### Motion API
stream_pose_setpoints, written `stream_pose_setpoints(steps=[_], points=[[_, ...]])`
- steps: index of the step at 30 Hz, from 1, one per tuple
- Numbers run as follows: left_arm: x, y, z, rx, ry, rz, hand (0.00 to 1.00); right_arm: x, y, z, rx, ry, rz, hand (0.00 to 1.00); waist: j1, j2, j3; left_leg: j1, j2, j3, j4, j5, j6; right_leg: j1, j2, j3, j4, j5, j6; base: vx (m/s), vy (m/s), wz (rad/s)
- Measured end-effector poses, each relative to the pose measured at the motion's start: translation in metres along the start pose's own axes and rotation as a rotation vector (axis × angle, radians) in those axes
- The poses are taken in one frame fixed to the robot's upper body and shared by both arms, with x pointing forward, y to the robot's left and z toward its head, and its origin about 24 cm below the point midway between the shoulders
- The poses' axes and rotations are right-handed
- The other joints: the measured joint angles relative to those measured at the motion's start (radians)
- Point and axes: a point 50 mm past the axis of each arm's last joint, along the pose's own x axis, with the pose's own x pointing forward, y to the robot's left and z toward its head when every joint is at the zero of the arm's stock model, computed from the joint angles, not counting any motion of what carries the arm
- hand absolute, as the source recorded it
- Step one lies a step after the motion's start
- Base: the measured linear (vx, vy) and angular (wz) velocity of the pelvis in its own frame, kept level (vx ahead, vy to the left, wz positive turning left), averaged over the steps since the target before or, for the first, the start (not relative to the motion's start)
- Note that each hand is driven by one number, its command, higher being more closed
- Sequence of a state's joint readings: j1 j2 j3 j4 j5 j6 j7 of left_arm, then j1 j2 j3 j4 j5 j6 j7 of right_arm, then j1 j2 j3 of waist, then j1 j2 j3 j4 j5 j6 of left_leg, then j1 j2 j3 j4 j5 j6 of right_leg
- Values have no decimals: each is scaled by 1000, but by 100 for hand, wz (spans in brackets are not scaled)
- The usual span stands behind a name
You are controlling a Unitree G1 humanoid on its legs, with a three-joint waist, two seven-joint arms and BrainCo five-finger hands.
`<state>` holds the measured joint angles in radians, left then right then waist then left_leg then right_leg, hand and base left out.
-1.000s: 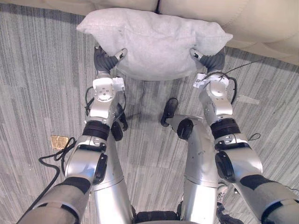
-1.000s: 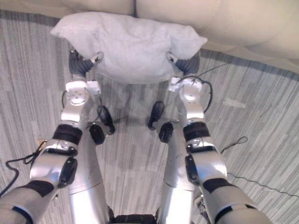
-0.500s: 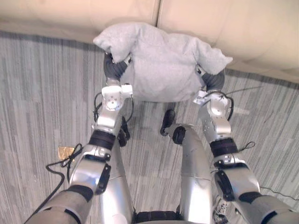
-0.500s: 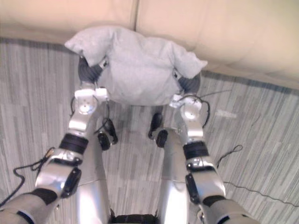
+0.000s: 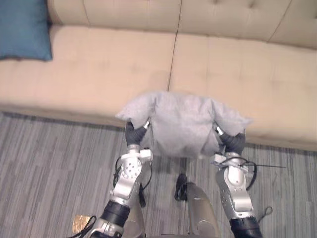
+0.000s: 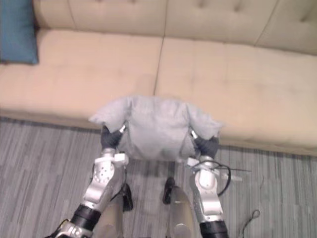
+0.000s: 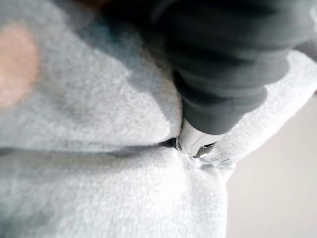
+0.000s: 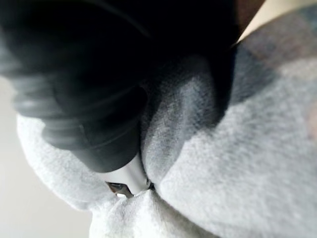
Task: Pick up cushions and gather them together orderly.
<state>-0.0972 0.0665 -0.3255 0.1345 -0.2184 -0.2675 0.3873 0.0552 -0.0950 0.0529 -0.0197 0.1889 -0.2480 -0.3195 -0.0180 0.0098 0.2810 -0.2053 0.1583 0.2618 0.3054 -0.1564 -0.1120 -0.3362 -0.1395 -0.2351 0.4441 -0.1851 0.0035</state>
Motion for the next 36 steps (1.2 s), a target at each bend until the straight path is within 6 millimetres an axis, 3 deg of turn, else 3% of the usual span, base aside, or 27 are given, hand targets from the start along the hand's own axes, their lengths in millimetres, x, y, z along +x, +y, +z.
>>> stream_pose_setpoints(steps=[4, 7, 11, 13, 14, 16, 17, 19, 20, 21, 22, 23, 25, 28, 29, 31, 33, 35, 36], points=[[-19, -1, -13, 5, 64, -24, 100, -11, -13, -7, -88, 33, 10, 100, -12, 8, -49, 114, -15, 7, -78, 5, -1, 85, 5, 11, -37, 0, 1, 142, 43, -12], [-25, -1, -14, -5, 76, -50, 100, -14, -16, -8, -93, 39, 11, 100, -17, 3, -58, 150, -12, 3, -37, -2, 7, 140, 12, 31, -47, -11, 11, 58, 10, -12], [-31, 0, -19, -8, 100, -60, 100, -24, -23, -13, -108, 72, 14, 100, -21, 14, -60, 32, 38, -52, 341, -15, 33, 203, 16, 28, -15, -76, 3, -9, -8, 3], [-37, 1, -23, -8, 124, -70, 100, -31, -29, -14, -122, 89, 14, 100, -19, 28, -72, -38, 73, -87, 511, 39, 76, 238, 28, 25, 3, -114, -4, 34, 16, 3], [-38, 1, -24, -12, 133, -79, 100, -33, -29, -12, -116, 81, 9, 100, -20, 18, -74, -66, 72, -90, 537, 44, 82, 241, 23, 26, -9, -116, -9, 91, 22, 12], [-39, -2, -25, -22, 143, -97, 100, -30, -30, -4, -106, 49, 0, 100, -22, 30, -82, -79, 39, -96, 468, -25, 72, 244, 19, 30, -35, -105, -27, 106, 33, 18], [-40, -3, -27, -23, 156, -108, 100, -28, -30, -1, -100, 34, -3, 100, -29, 29, -83, -82, -10, -122, 343, -57, 57, 257, 18, 39, -68, -100, -32, 115, 56, 24], [-42, -4, -29, -20, 172, -116, 100, -22, -30, 2, -100, 11, -7, 100, -21, 23, -93, -78, -77, -171, 72, -25, 31, 268, 17, 51, -123, -84, -29, 174, 99, -13], [-43, -3, -29, -17, 174, -116, 100, -16, -28, 4, -100, -2, 1, 100, 1, 37, -102, -70, -92, -191, -86, 49, 26, 273, 30, 71, -150, -74, -10, 241, 147, -64], [-43, -2, -30, -17, 176, -115, 100, -15, -27, 3, -99, -1, 2, 100, 17, 36, -103, -61, -91, -191, -103, 114, 21, 278, 36, 92, -160, -74, 2, 360, 198, -76], [-43, -1, -30, -17, 180, -113, 100, -15, -27, 2, -99, 7, 3, 100, 26, 25, -104, -38, -97, -181, -115, 168, 43, 293, 35, 117, -174, -72, 26, 378, 166, -51], [-43, 1, -30, -12, 182, -114, 100, -16, -26, -1, -92, 21, -4, 100, 21, 1, -116, -42, -116, -156, -87, 151, 76, 301, 10, 131, -187, -62, 54, 395, 165, -34], [-43, 0, -30, -12, 184, -114, 100, -15, -25, -4, -88, 32, -7, 100, 18, -16, -127, -41, -132, -111, -50, 101, 102, 297, -18, 163, -177, -54, 71, 383, 197, -40], [-41, 1, -30, -2, 183, -119, 100, -13, -24, -7, -93, 42, -4, 100, 9, -18, -127, 31, -156, -66, -79, 58, 128, 215, -54, 190, 36, -43, 93, 311, 184, -45], [-42, 4, -31, 13, 189, -121, 100, -11, -23, -12, -95, 60, -2, 100, 6, -19, -126, 96, -163, -50, -112, 48, 142, 166, -78, 188, 188, -4, 115, 252, 123, -36], [-42, 9, -31, 32, 190, -125, 100, -13, -22, -20, -96, 98, 3, 100, -2, -20, -128, 175, -163, -51, -137, 38, 157, 124, -86, 179, 305, -43, 96, 355, 115, -22], [-41, 9, -29, 29, 179, -124, 100, -13, -22, -21, -99, 104, 12, 100, -4, -20, -134, 195, -155, -55, -152, 37, 157, 87, -75, 175, 309, -69, 90, 238, -17, 2], [-40, 11, -26, 36, 164, -127, 100, -12, -21, -23, -100, 109, 27, 100, -12, -19, -136, 202, -129, -64, -160, 36, 153, 21, -43, 157, 196, -85, 78, 193, -117, 12], [-40, 13, -26, 42, 166, -130, 100, -11, -21, -24, -101, 114, 29, 100, -17, -21, -138, 210, -121, -64, -154, 28, 129, 20, -21, 150, 39, -33, 67, 183, -141, 15]])
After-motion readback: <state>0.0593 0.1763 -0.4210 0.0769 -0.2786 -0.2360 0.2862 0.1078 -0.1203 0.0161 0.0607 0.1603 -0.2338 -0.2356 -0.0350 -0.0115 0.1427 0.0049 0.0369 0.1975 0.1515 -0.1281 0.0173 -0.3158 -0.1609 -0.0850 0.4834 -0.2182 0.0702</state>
